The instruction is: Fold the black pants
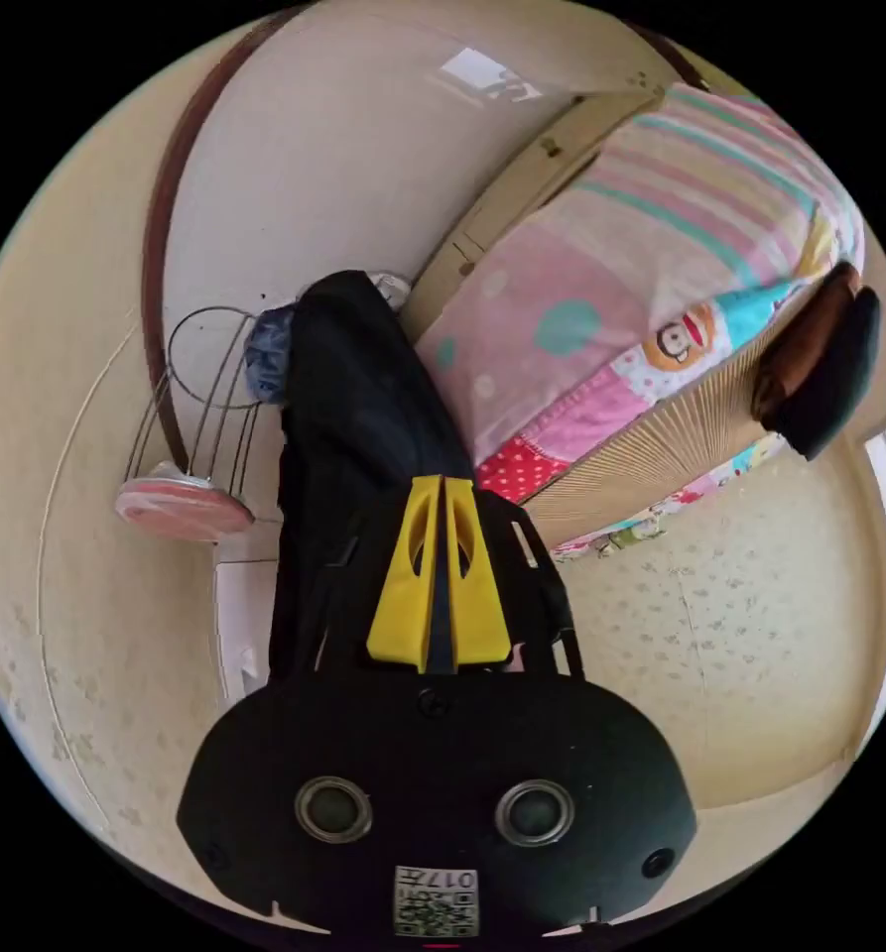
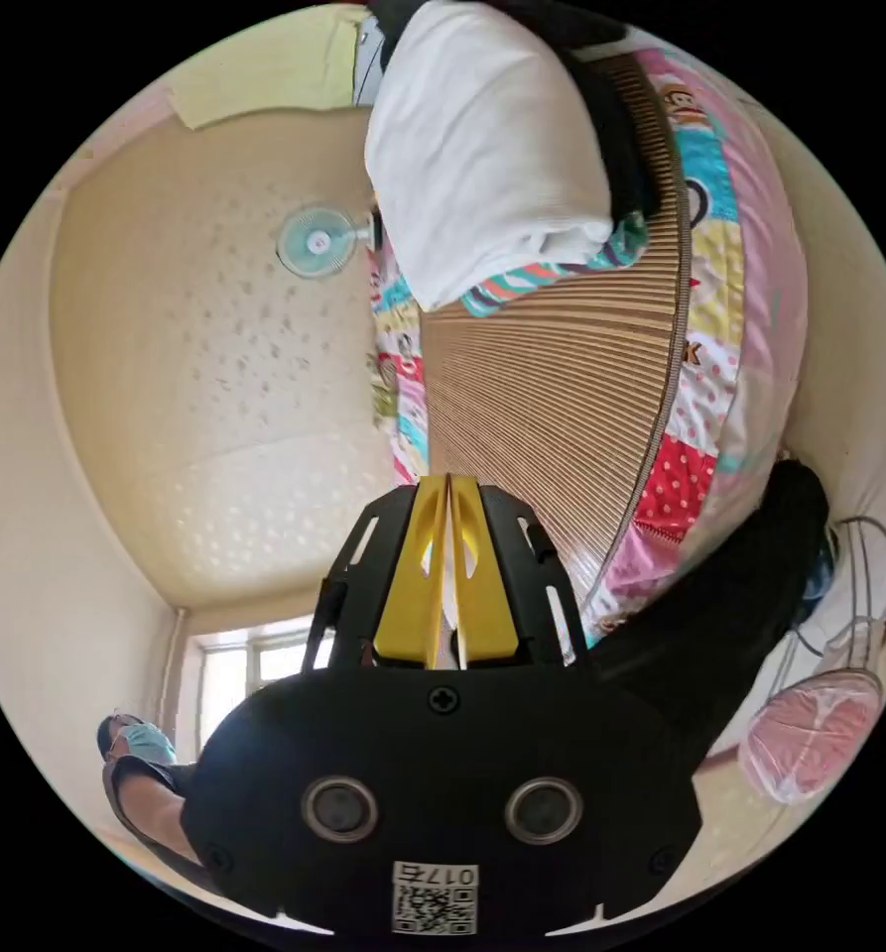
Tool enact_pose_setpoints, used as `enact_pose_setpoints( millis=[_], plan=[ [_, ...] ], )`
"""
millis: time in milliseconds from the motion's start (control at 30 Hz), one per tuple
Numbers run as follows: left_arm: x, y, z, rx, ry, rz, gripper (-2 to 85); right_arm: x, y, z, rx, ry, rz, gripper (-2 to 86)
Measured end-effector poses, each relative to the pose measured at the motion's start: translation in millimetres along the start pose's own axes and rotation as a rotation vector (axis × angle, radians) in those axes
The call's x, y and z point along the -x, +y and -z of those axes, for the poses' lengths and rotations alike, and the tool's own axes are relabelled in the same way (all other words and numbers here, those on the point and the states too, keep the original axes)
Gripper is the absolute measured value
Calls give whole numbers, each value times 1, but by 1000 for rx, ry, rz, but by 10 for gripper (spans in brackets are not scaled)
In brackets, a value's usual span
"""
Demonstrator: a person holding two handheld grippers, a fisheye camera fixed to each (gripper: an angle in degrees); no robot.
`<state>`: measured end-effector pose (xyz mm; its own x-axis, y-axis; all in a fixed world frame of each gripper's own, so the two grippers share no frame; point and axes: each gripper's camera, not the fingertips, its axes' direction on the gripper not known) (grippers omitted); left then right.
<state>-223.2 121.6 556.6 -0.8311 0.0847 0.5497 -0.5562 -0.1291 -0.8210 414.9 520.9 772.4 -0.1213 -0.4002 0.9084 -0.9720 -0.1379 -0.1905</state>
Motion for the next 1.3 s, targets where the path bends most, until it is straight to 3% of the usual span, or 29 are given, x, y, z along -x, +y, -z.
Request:
enact_pose_setpoints(
  millis=[67,133,167,233,333,400,600,700,767,933,1033,1133,1200,1300],
  plan=[
    [-88,-4,-38,69,-117,-221,-9,-24,34,8,-74,-158,-27,3],
    [-203,20,-106,177,-365,-552,-10,-44,58,11,-126,-292,-73,3],
    [-226,31,-125,203,-437,-632,-10,-55,71,15,-174,-387,-98,3],
    [-285,88,-204,257,-744,-886,-10,-67,84,30,-277,-528,-127,4],
    [-289,153,-302,305,-1034,-1041,-10,-69,86,70,-456,-695,-78,6],
    [-263,183,-356,388,-1075,-1072,-10,-61,78,93,-467,-673,-51,9],
    [-151,229,-459,634,-967,-974,-10,-23,49,160,-466,-426,51,51],
    [-163,240,-444,496,-1039,-1066,-10,-16,25,173,-404,-276,20,103],
    [-164,238,-423,412,-976,-1057,-10,-11,6,182,-378,-160,-13,134],
    [-107,202,-354,223,-659,-807,-10,-38,-2,190,-496,-173,-213,197],
    [-75,196,-326,119,-595,-742,-10,-56,-1,186,-468,-105,-267,248],
    [-57,203,-314,62,-632,-748,-10,-60,-4,179,-391,38,-222,235],
    [-46,208,-309,48,-600,-762,-10,-63,-7,175,-362,31,-164,208],
    [-21,211,-300,22,-528,-772,-10,-62,-6,176,-357,72,-178,86]
  ],
)
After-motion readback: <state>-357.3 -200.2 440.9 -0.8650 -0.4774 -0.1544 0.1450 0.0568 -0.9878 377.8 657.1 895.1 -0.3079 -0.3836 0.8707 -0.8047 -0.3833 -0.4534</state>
